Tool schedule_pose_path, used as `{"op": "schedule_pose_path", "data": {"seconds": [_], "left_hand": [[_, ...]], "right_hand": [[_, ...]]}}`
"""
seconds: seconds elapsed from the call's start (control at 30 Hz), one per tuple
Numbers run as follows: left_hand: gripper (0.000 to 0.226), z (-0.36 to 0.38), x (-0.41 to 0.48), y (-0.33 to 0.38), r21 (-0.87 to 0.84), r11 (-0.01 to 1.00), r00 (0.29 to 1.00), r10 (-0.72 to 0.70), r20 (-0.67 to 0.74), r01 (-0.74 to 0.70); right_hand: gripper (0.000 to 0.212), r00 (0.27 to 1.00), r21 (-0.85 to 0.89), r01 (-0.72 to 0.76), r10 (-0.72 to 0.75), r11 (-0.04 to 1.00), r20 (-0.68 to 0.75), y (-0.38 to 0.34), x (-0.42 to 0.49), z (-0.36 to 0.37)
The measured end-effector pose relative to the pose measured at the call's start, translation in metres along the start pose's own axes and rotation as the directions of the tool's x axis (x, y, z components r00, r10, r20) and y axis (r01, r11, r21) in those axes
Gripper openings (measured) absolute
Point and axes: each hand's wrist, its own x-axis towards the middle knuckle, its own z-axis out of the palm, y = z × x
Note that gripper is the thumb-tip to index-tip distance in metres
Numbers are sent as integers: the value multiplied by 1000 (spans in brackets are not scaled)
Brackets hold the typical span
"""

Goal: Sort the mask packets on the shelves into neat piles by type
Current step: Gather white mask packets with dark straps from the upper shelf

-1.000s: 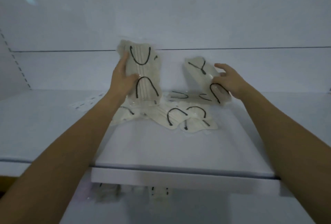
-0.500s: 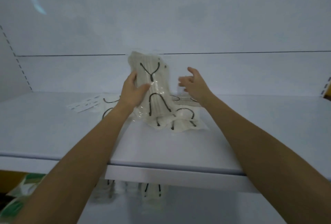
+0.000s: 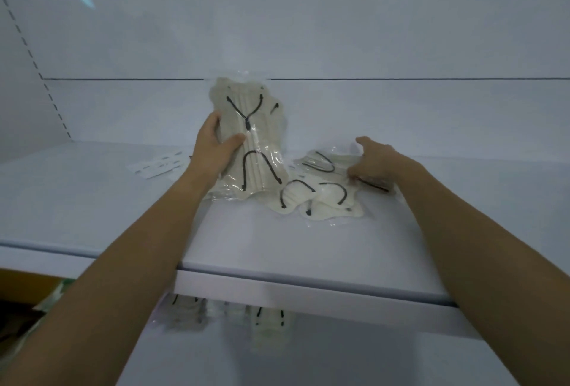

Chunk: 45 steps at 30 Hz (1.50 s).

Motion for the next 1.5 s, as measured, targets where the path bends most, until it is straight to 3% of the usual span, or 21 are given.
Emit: {"op": "schedule_pose_path", "data": {"seconds": [0.07,0.13,0.23,0.3,0.33,0.4,0.47,0.5,0.57,0.67,0.73,0.87,0.93,1.0,1.13,1.23,1.4,1.5], "left_hand": [[83,-6,-1,-1,-2,1000,1000,6,28,-6],[93,-8,-1,-5,21,1000,999,17,49,-18],[68,-3,-4,-1,54,998,1000,25,1,-25],[51,0,-5,2,80,997,999,8,-43,-5],[47,1,-6,3,78,997,999,3,-53,2],[46,0,-7,3,63,998,998,-9,-57,13],[46,1,-7,2,36,999,999,-20,-47,22],[46,2,-8,3,17,999,999,-37,-27,38],[56,3,-6,3,-44,995,996,-91,23,92],[66,6,-6,8,-125,982,987,-133,90,144],[59,10,-13,13,-59,996,992,-61,107,68],[62,16,-22,24,-11,992,989,125,74,-125],[73,17,-27,32,-50,986,983,165,77,-161],[79,14,-35,41,-137,985,987,123,108,-108],[61,-14,-53,59,-171,982,987,103,119,-82],[65,-63,-72,70,-98,993,981,82,175,-66],[69,-173,-130,76,-23,999,979,37,198,-33],[66,-244,-179,59,-13,998,977,-59,204,63]], "right_hand": [[66,991,21,24,-21,999,-129,-2,-2,-2],[50,960,47,3,10,999,-280,2,-5,-2],[40,904,145,-12,72,989,-422,9,-11,-4],[40,861,391,59,151,919,-486,6,-13,-12],[39,854,555,127,193,822,-482,1,-15,-17],[27,897,841,253,210,478,-390,-12,-21,-29],[16,947,946,269,132,181,-294,-28,-28,-33],[16,958,956,262,87,128,-274,-38,-30,-30],[16,968,956,244,24,162,-251,-60,-34,-15],[23,983,924,184,-49,336,-178,-90,-44,19],[38,987,884,158,-52,441,-151,-100,-47,36],[77,961,760,255,-71,598,-267,-106,-51,34],[80,968,786,249,-128,566,-214,-106,-60,19],[72,943,788,328,-231,521,-241,-108,-68,9],[66,865,687,500,-344,527,-365,-136,-97,10],[73,820,617,572,-399,540,-411,-174,-130,22],[74,744,585,663,-497,468,-447,-249,-198,74],[74,762,646,624,-528,440,-376,-287,-247,129]]}}
